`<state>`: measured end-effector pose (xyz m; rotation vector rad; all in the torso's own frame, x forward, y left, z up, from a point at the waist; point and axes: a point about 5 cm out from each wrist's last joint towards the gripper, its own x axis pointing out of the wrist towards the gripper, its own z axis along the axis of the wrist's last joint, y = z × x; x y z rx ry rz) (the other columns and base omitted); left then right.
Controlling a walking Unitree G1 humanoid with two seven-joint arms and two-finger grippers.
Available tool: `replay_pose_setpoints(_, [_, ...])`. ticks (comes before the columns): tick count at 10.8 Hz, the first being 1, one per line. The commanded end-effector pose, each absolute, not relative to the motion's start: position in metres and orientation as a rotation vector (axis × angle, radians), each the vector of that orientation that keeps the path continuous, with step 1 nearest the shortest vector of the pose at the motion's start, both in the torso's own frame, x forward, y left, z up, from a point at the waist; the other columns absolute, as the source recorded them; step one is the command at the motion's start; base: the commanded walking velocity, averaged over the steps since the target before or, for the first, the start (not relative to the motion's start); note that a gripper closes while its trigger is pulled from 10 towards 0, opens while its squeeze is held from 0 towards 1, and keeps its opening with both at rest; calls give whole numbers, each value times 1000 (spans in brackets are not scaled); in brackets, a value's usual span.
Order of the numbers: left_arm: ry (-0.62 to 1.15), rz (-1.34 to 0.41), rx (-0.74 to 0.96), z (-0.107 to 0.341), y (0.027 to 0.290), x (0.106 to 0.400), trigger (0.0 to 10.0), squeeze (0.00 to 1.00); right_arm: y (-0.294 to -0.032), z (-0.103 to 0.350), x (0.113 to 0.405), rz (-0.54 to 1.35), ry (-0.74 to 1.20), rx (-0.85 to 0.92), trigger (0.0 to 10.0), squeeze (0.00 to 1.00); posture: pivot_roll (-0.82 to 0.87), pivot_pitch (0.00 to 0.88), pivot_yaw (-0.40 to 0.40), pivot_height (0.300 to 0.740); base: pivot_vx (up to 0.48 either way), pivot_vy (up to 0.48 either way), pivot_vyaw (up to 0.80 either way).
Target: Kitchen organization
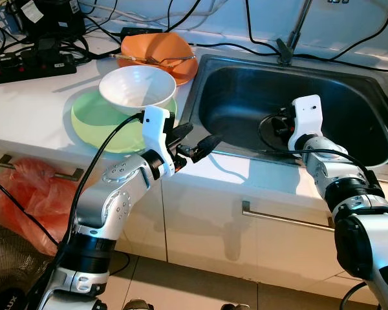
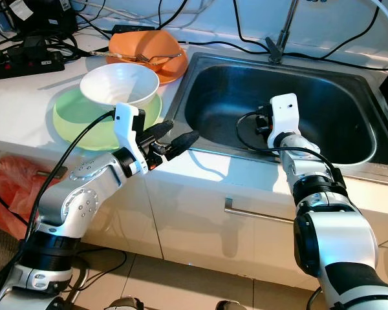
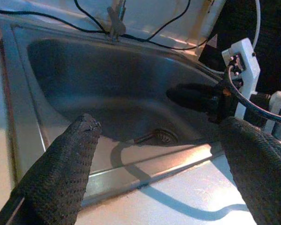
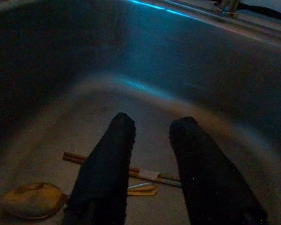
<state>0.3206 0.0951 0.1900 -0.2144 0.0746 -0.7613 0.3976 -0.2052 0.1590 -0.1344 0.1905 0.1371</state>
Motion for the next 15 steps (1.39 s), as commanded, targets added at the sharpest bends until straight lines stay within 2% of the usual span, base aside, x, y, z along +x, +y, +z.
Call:
replay_pose_setpoints(1, [56, -767, -207, 195, 94, 323, 10000, 0, -205, 164, 399, 142, 172, -125, 10000, 1000, 146, 92, -25, 740, 0, 0, 0])
replay_pose_setpoints(4, [43, -758, -164, 196, 96, 323, 10000, 0, -202, 169, 400, 155, 128, -121, 10000, 1000, 143, 97, -26, 740, 0, 0, 0])
replay_pose_setpoints(5, [-58, -734, -90, 211, 98, 326, 10000, 0, -186, 181, 403, 234, 41, -75, 10000, 1000, 141, 98, -25, 740, 0, 0, 0])
replay_pose_setpoints(8, [-267, -559, -17, 246, 115, 338, 10000, 0, -145, 204, 405, 389, -100, 33, 10000, 1000, 134, 99, -24, 740, 0, 0, 0])
replay_pose_setpoints(9, [-297, -463, 24, 254, 130, 346, 10000, 0, -133, 212, 403, 445, -149, 81, 10000, 1000, 129, 98, -26, 740, 0, 0, 0])
replay_pose_setpoints(10, [-245, -400, 130, 255, 145, 357, 10000, 0, -124, 220, 397, 503, -199, 114, 10000, 1000, 129, 95, -26, 740, 0, 0, 0])
replay_pose_setpoints(11, [-219, -382, 191, 255, 154, 362, 10000, 0, -119, 224, 391, 535, -223, 125, 10000, 792, 128, 93, -25, 740, 0, 0, 0])
replay_pose_setpoints(12, [-172, -388, 232, 254, 163, 368, 10000, 0, -117, 223, 384, 563, -230, 141, 10000, 0, 126, 91, -21, 740, 0, 0, 0])
replay_pose_setpoints(15, [-115, -438, 352, 256, 174, 377, 10000, 0, -117, 217, 366, 596, -210, 152, 10000, 0, 120, 86, -15, 740, 0, 0, 0])
